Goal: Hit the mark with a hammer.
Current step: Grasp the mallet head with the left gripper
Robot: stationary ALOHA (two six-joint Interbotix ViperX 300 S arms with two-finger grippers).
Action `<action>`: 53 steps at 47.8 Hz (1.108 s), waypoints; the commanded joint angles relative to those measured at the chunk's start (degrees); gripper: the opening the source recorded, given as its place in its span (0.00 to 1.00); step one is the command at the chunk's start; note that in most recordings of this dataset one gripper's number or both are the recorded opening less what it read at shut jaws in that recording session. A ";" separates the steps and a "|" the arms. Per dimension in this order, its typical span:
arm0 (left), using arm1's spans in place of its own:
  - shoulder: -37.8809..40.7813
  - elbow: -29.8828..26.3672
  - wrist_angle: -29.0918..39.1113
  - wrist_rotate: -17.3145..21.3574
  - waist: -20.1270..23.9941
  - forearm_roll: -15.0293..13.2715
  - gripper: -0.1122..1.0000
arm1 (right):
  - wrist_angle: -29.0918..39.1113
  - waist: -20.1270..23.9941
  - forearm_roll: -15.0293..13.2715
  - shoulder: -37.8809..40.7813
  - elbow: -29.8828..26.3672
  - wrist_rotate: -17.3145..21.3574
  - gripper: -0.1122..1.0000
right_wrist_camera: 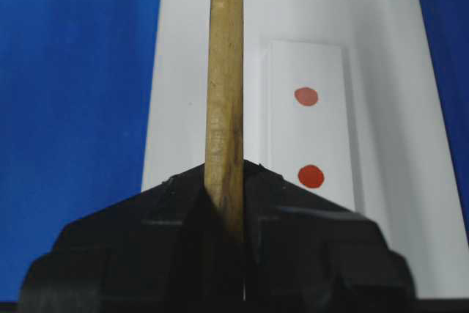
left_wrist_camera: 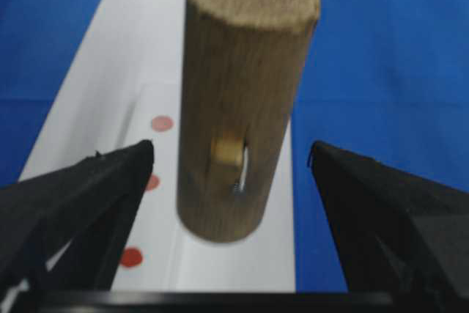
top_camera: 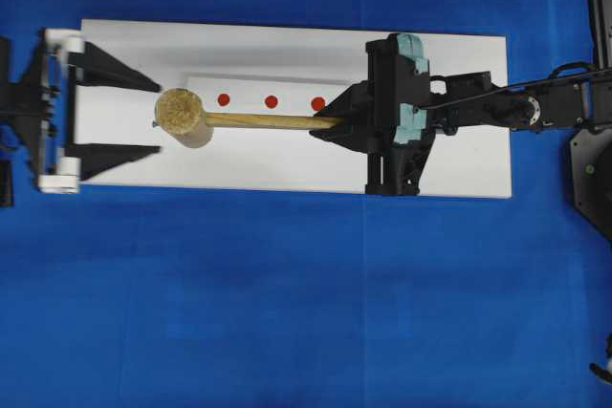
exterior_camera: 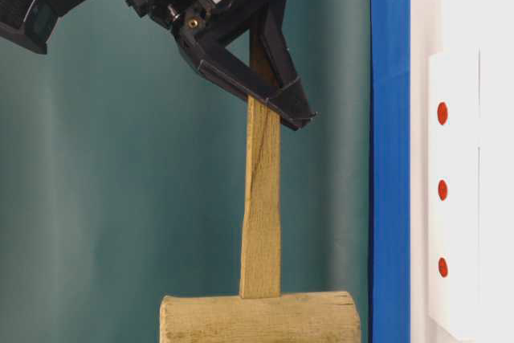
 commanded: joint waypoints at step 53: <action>12.39 -10.11 -1.05 0.62 -0.09 -0.09 0.50 | -0.09 0.09 -0.44 -0.88 -1.58 -0.18 0.12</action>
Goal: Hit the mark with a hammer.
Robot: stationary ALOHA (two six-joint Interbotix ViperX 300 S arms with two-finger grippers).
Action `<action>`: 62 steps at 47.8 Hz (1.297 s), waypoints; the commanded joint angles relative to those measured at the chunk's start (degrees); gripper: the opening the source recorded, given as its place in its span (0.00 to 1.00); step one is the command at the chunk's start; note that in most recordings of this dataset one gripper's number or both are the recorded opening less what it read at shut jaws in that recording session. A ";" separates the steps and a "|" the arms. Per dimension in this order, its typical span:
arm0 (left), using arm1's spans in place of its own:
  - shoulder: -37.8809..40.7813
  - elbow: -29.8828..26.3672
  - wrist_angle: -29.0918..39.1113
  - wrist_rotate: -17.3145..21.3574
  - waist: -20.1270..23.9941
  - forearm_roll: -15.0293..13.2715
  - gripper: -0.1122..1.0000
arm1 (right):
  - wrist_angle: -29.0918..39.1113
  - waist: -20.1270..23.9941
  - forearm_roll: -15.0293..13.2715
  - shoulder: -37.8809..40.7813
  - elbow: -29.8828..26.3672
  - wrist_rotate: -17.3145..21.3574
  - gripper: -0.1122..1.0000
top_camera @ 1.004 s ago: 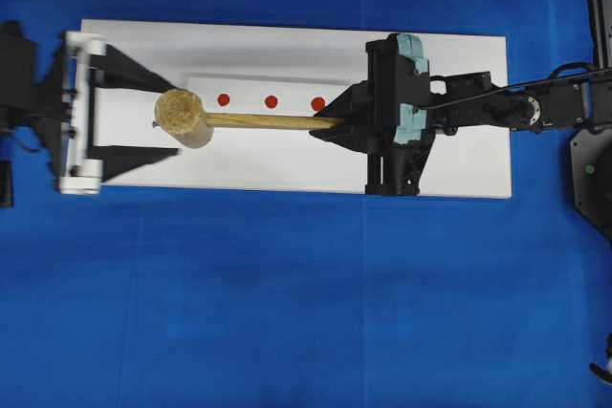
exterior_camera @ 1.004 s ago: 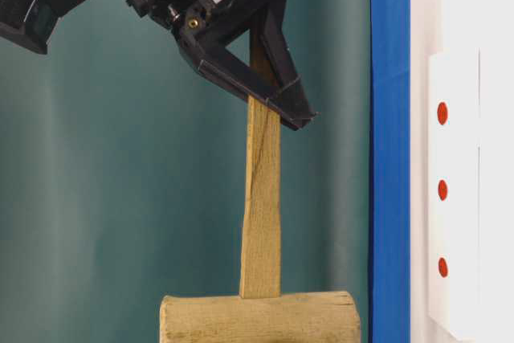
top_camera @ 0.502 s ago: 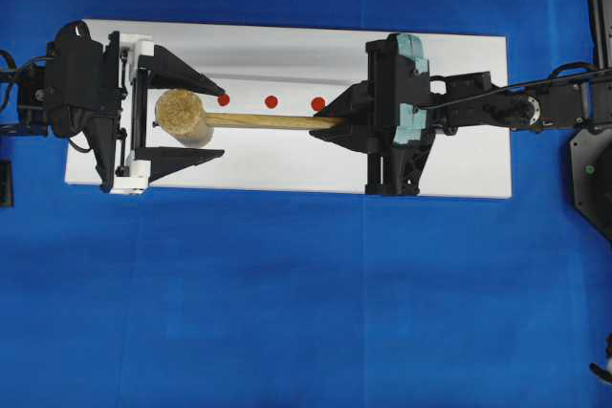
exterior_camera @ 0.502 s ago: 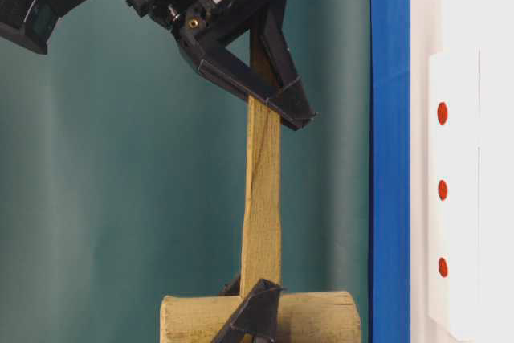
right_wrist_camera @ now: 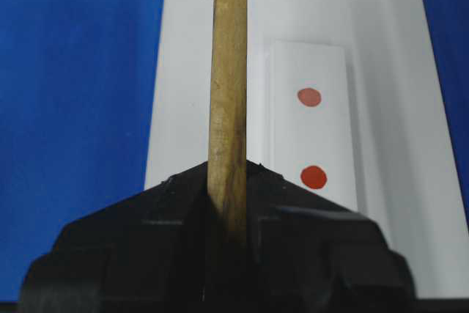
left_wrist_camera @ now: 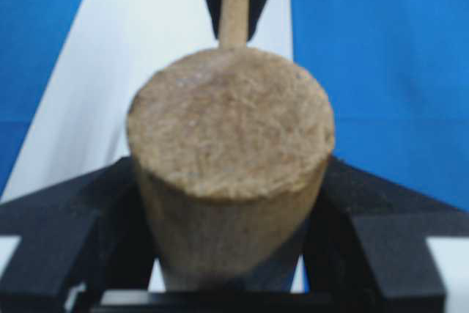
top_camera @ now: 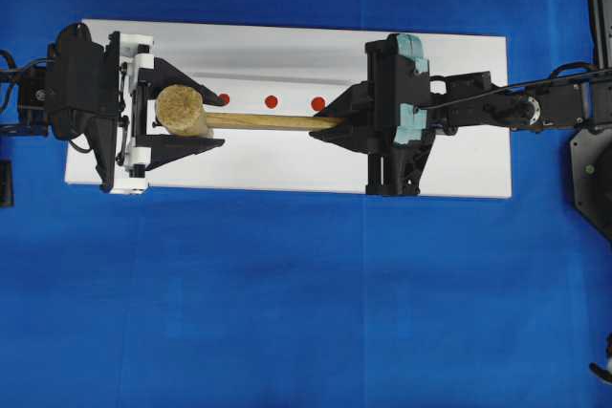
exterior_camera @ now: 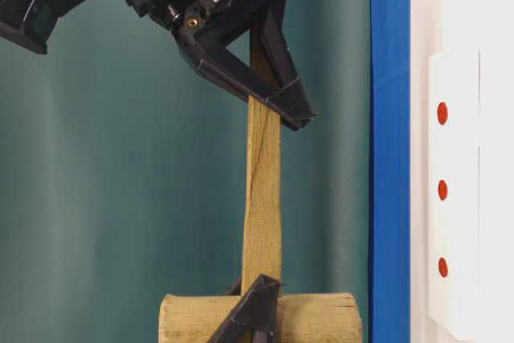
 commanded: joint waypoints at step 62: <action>-1.67 -2.99 3.60 -49.48 0.00 -0.18 0.50 | -4.48 0.79 -3.78 -2.29 -0.44 -0.26 0.92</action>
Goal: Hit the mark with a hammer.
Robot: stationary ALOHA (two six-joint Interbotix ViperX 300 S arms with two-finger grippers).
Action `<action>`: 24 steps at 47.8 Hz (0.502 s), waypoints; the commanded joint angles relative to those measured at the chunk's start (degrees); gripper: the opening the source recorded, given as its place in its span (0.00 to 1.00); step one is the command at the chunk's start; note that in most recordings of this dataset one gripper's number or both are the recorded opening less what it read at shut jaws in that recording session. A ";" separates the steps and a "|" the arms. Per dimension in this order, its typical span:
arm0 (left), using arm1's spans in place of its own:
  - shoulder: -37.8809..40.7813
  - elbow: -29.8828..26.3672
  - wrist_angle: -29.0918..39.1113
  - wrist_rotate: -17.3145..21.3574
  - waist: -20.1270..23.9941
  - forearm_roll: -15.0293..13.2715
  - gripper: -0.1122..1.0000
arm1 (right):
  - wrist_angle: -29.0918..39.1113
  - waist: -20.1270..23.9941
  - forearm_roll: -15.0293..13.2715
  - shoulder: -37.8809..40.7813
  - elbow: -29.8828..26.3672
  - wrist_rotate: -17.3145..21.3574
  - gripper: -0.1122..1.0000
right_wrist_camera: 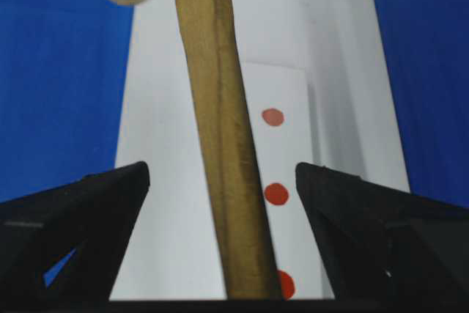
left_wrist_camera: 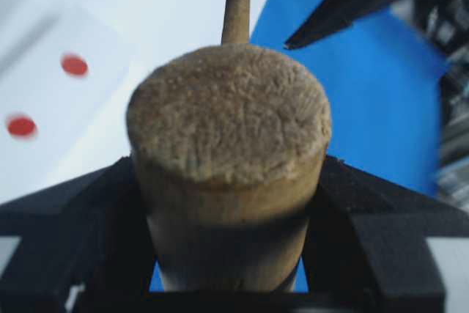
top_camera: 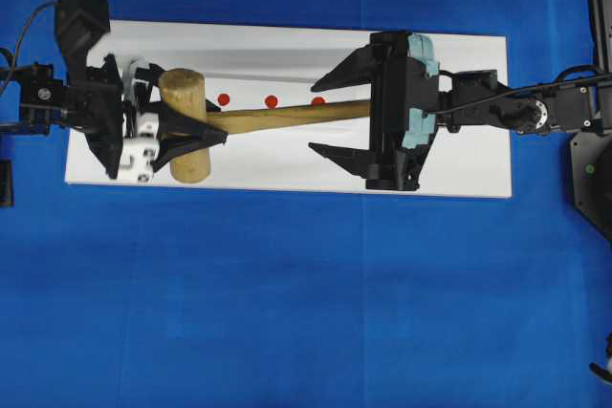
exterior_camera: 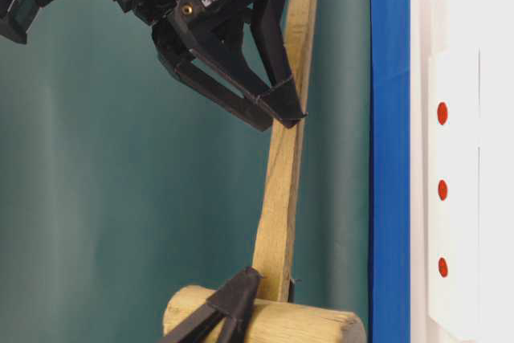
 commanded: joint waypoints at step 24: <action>-1.67 -2.29 0.97 -26.89 -1.67 0.26 0.50 | -1.41 0.18 -4.22 -0.70 -0.88 -0.09 0.92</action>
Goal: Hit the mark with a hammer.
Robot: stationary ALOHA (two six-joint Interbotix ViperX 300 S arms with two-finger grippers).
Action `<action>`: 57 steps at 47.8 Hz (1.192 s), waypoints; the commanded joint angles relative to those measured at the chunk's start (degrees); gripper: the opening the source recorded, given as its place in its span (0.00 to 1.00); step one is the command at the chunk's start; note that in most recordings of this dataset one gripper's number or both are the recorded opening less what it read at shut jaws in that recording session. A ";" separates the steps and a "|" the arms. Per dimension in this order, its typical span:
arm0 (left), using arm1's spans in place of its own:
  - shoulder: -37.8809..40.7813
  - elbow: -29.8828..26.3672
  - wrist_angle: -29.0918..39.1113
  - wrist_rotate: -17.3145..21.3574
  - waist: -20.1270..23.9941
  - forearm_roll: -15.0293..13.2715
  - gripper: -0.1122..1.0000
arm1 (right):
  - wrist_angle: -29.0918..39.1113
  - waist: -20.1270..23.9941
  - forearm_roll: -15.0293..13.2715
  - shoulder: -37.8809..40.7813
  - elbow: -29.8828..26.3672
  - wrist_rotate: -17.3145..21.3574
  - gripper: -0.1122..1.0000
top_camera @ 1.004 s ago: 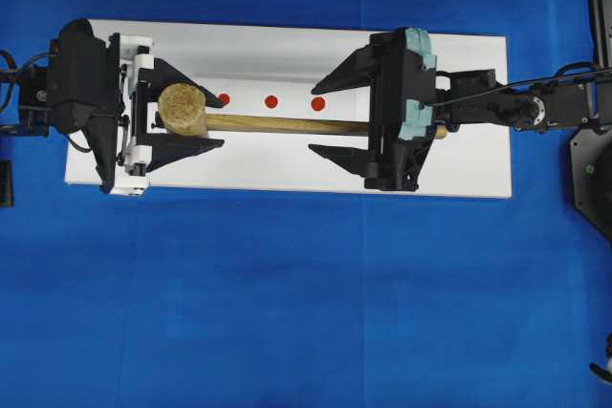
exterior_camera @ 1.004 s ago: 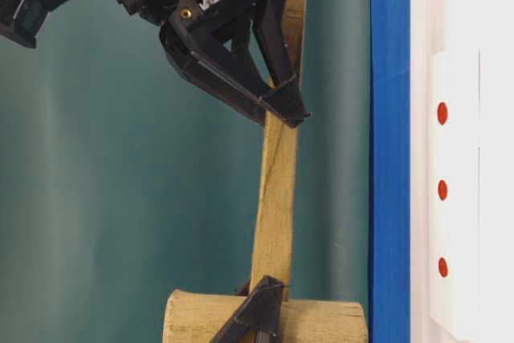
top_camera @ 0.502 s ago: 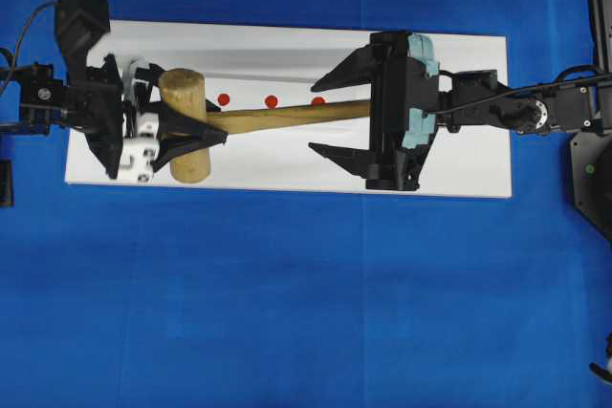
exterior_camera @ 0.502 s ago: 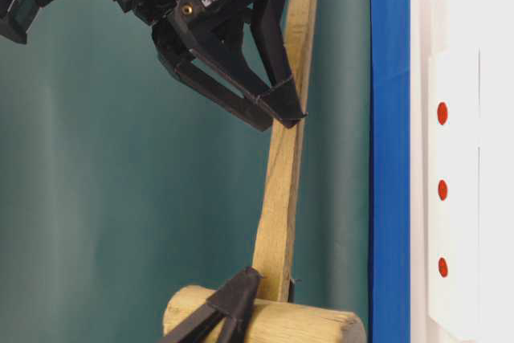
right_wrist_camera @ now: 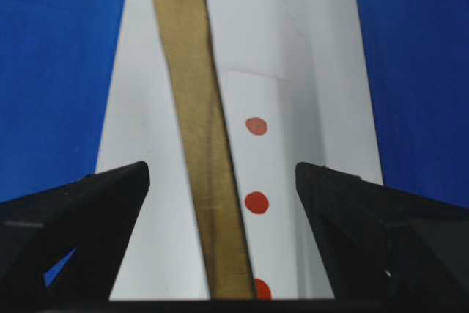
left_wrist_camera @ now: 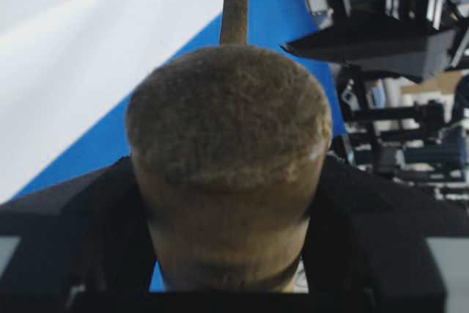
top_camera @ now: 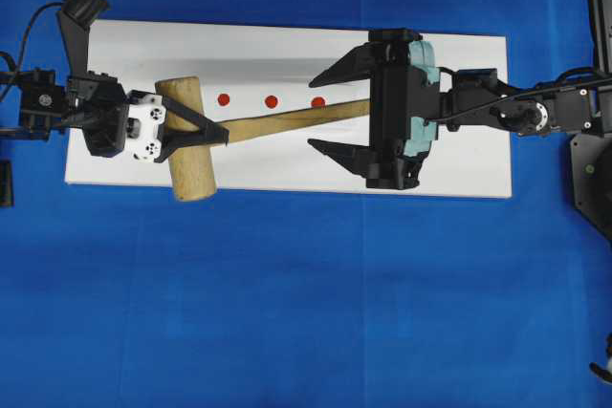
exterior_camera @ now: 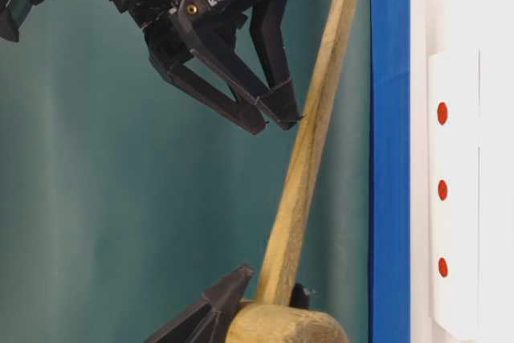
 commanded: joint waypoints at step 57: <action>-3.25 -2.11 -0.44 3.60 -1.85 0.18 0.50 | 0.35 0.18 -1.76 3.25 -2.11 0.18 0.17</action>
